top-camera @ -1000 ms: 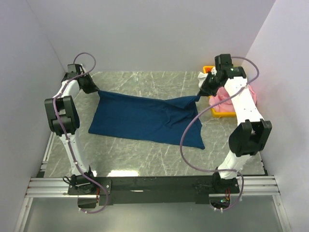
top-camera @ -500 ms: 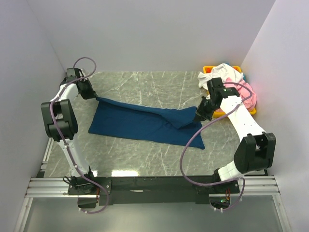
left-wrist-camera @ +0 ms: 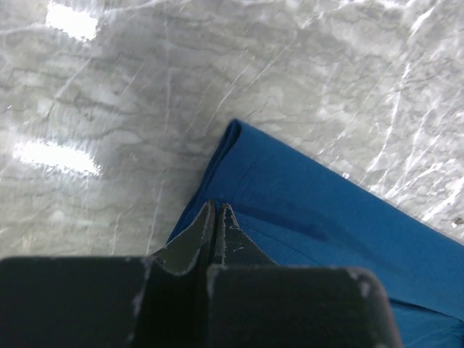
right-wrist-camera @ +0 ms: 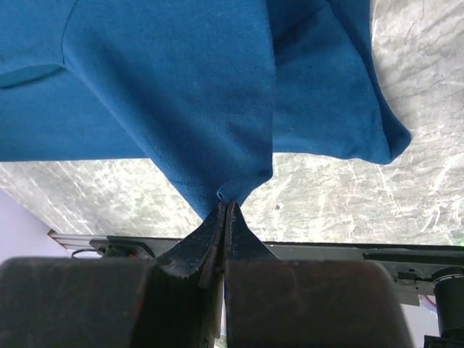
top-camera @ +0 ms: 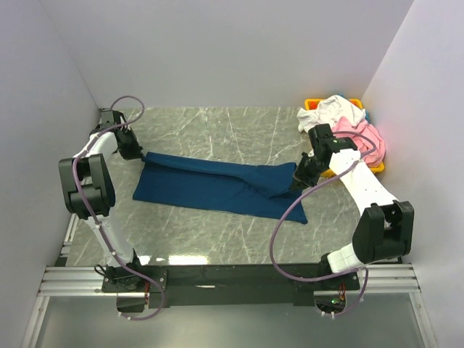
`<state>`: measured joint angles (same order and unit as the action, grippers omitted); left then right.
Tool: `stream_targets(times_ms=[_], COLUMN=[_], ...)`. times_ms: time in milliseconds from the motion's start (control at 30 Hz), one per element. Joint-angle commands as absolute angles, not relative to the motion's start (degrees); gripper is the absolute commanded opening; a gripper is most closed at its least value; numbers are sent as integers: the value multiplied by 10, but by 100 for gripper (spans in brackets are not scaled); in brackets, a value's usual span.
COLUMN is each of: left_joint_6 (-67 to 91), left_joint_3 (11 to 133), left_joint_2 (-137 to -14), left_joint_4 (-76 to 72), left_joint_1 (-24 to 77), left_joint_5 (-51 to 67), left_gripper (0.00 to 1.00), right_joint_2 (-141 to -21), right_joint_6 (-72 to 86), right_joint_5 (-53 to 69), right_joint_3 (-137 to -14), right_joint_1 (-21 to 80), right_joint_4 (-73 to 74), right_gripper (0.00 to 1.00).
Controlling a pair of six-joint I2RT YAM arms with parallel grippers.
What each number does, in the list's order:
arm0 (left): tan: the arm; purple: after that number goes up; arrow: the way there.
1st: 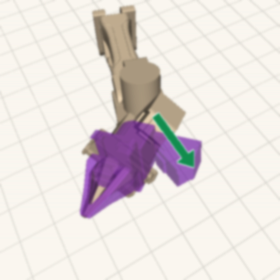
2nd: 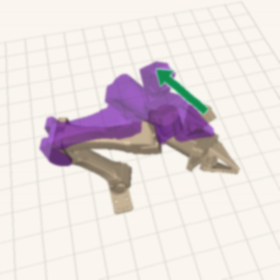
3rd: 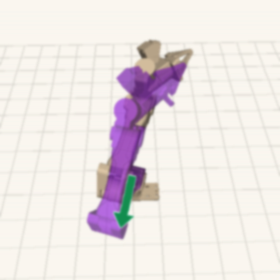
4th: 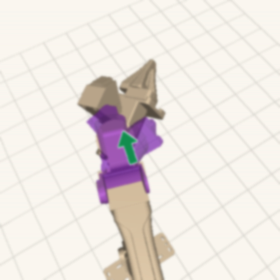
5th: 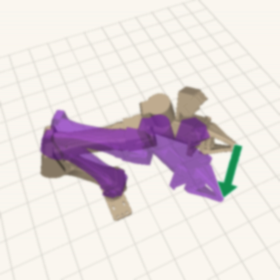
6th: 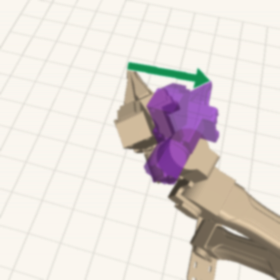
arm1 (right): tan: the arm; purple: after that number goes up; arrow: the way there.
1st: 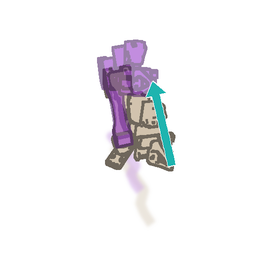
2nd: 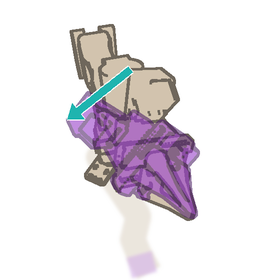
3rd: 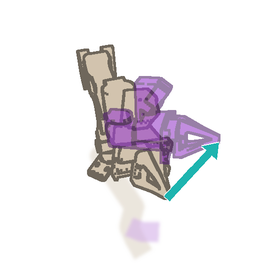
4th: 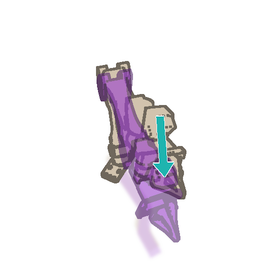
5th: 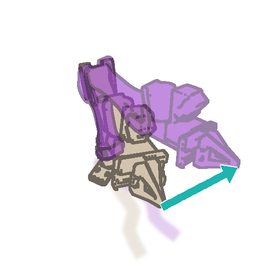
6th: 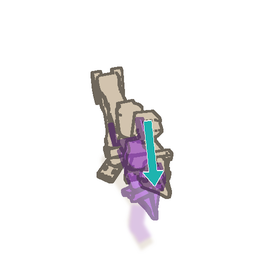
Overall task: Fold and stack the t-shirts
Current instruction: Fold the tshirt
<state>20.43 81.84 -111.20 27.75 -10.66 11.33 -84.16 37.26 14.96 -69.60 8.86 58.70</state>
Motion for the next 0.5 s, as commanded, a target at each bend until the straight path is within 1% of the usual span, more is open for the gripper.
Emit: stream_targets(times_ms=[0,400,467], left_joint_6=[200,211,219], left_joint_3=[813,788,781], left_joint_2=[-1071,-1056,-1056], left_joint_4=[278,290,292], left_joint_1=[-108,-111,-112], left_joint_5=[87,57,41], left_gripper=[0,1,11], right_joint_2=[-809,-788,-791], right_joint_6=[377,377,374], right_joint_5=[158,167,158], right_joint_3=[-686,-662,-655], right_joint_1=[94,98,98], right_joint_4=[590,598,587], right_gripper=[0,0,0])
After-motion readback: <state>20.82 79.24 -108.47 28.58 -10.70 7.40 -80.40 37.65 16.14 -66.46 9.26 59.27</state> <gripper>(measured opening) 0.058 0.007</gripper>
